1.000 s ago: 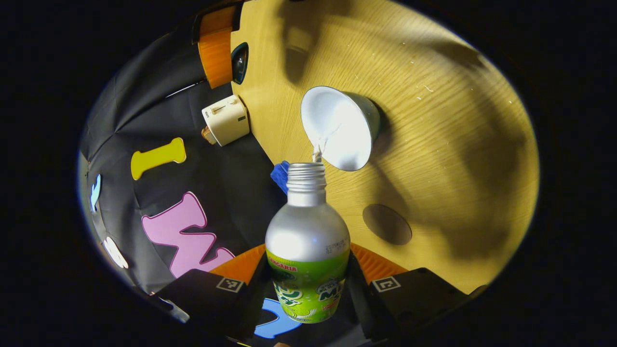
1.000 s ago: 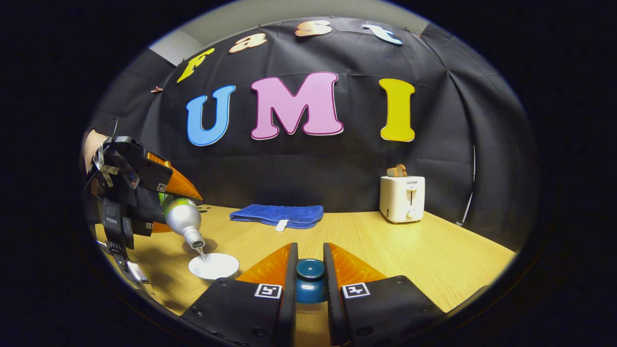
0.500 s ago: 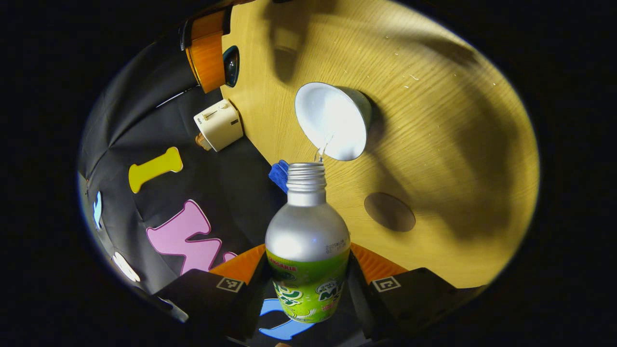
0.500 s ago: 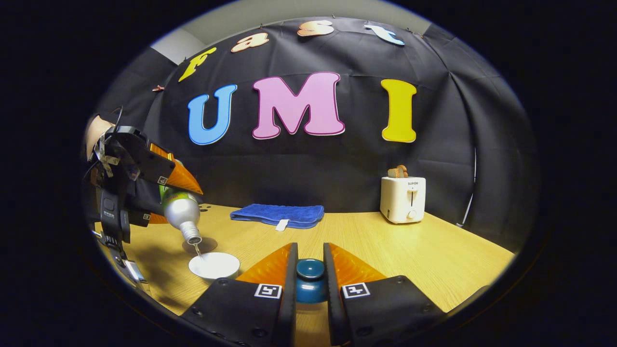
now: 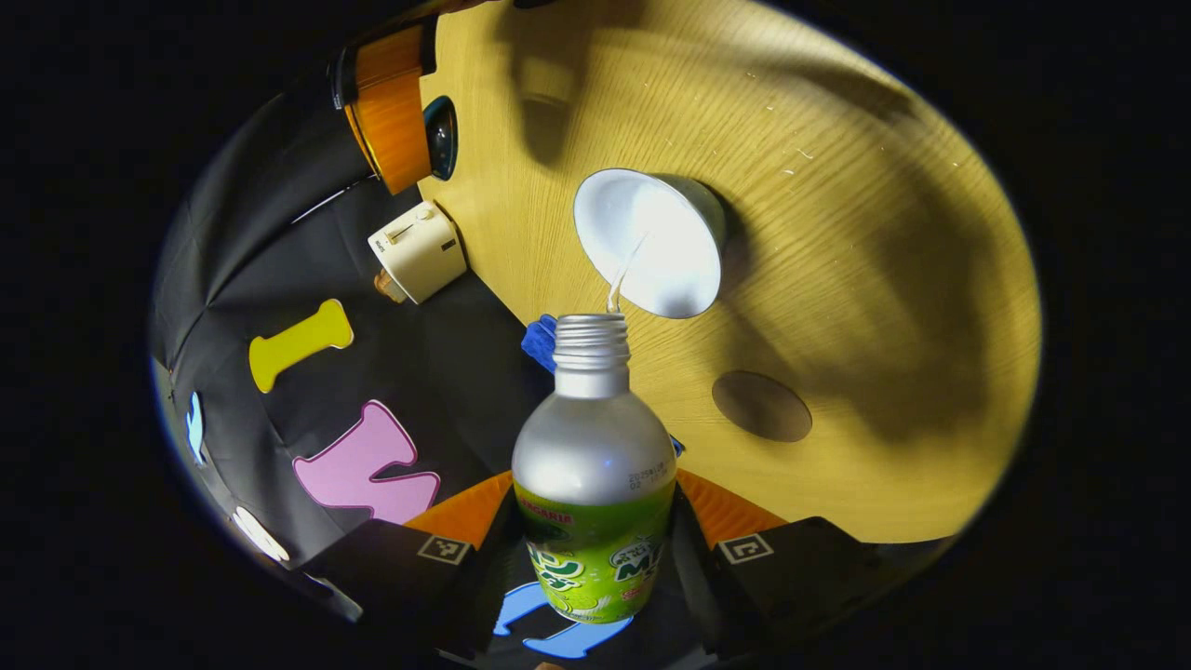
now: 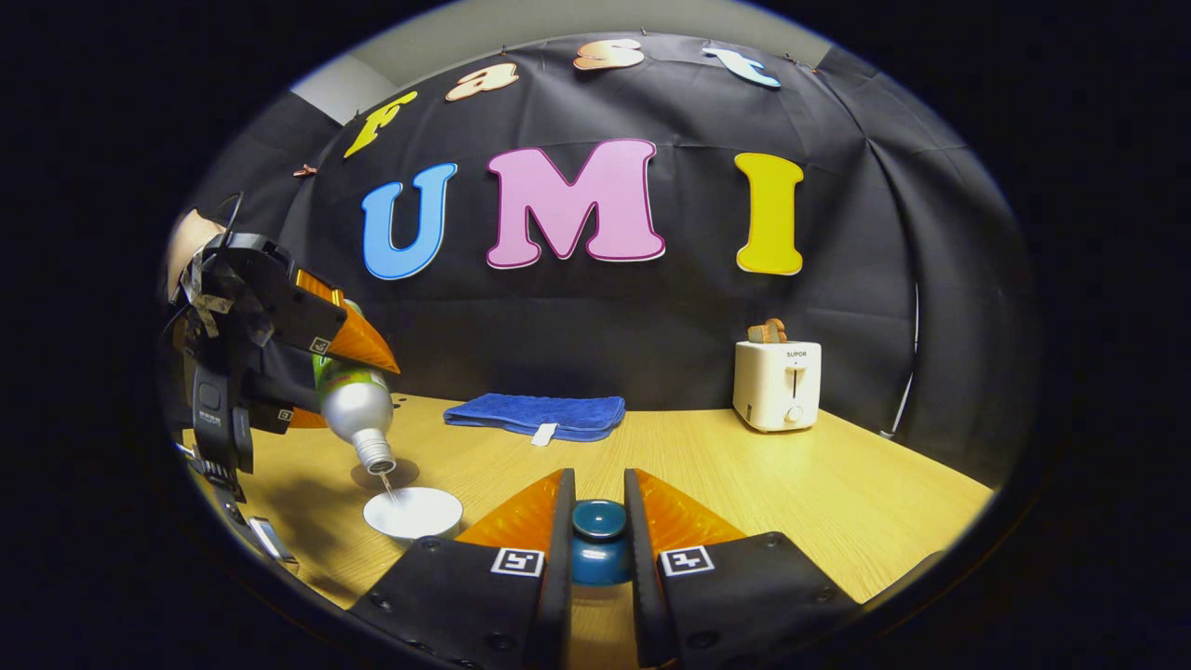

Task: Open the teacup lid with one hand, grasp the water bottle and pour water into the teacup with the other hand; after pouring, place the water bottle on the coaster and then close the teacup lid.

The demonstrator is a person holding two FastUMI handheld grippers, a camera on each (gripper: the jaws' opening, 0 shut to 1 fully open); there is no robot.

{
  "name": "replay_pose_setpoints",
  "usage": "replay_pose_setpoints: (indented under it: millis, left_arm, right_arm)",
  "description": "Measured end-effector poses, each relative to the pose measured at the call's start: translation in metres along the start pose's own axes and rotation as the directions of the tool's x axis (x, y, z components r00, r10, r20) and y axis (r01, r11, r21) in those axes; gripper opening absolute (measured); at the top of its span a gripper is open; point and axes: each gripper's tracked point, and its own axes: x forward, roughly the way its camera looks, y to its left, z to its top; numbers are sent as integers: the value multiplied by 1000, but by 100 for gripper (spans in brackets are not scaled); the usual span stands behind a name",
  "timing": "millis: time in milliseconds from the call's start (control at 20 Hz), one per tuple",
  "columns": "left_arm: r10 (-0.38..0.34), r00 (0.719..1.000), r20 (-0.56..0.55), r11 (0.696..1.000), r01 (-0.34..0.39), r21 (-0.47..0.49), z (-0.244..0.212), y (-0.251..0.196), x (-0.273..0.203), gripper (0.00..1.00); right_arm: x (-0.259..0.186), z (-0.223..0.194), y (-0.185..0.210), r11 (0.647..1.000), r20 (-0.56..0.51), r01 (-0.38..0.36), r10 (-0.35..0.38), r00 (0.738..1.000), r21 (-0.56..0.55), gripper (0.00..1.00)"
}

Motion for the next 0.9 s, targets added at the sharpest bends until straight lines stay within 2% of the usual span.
replay_pose_setpoints:
  millis: [900]
  left_arm:
    - [-11,1000,-19,999,11,32,-9,2,-6,81]
  right_arm:
    - [0,0,-1,1000,-1,3,-3,1000,-1,31]
